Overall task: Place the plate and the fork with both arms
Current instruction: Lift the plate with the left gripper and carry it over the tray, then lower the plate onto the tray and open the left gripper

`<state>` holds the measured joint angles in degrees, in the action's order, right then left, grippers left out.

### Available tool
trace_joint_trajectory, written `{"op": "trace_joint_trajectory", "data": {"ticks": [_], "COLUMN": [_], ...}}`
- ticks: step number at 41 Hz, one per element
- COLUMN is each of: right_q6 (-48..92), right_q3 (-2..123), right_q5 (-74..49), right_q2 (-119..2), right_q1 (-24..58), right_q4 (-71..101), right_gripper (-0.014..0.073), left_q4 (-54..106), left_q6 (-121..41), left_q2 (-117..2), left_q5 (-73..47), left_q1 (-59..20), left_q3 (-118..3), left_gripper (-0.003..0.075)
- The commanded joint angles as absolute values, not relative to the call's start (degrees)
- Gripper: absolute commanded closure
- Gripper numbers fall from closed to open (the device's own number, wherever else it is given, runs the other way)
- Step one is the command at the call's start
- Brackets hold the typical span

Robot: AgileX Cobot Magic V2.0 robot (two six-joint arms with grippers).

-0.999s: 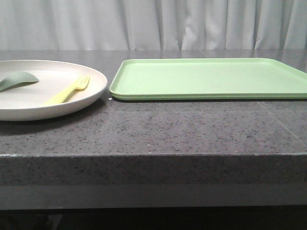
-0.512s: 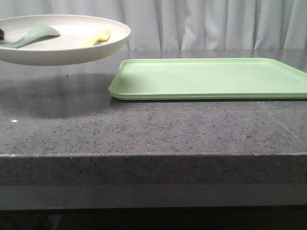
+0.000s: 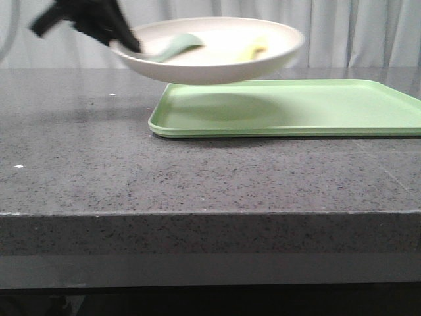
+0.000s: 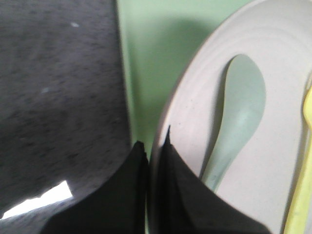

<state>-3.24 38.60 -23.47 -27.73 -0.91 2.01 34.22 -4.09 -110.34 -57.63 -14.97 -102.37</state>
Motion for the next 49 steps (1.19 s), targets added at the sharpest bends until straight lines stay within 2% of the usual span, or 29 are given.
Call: {"op": "trace_joint_trajectory", "data": {"ticks": [1,15,33,37,49], "right_q6": [-2.7,-2.7,-2.7,-2.7,-2.7], "right_q3": [40.8,40.8,40.8,40.8,40.8], "right_q5": [-19.2,-19.2,-19.2,-19.2,-19.1], "right_q2": [-28.3,-28.3,-28.3,-28.3,-28.3], "right_q1": [-1.3,-1.3,-1.3,-1.3,-1.3], "right_q4": [1.9,1.9,1.9,1.9,1.9], "right_gripper": [-0.005,-0.005,-0.005,-0.005,-0.005], "left_q4": [37.6,33.5,32.1,32.1,32.1], "left_q6": [-1.1,9.7,12.1,12.1,11.5], "left_q2": [-112.1,-125.6,-127.9,-127.9,-127.6], "left_q5": [-56.0,-57.3,-55.9,-55.9,-58.7], "left_q1": [-19.2,-25.1,-25.2,-25.2,-25.2], "left_q3": [-109.8,-128.0,-130.2,-130.2,-130.3], "left_gripper": [0.0738,0.0738,0.0729,0.0685,0.045]}}
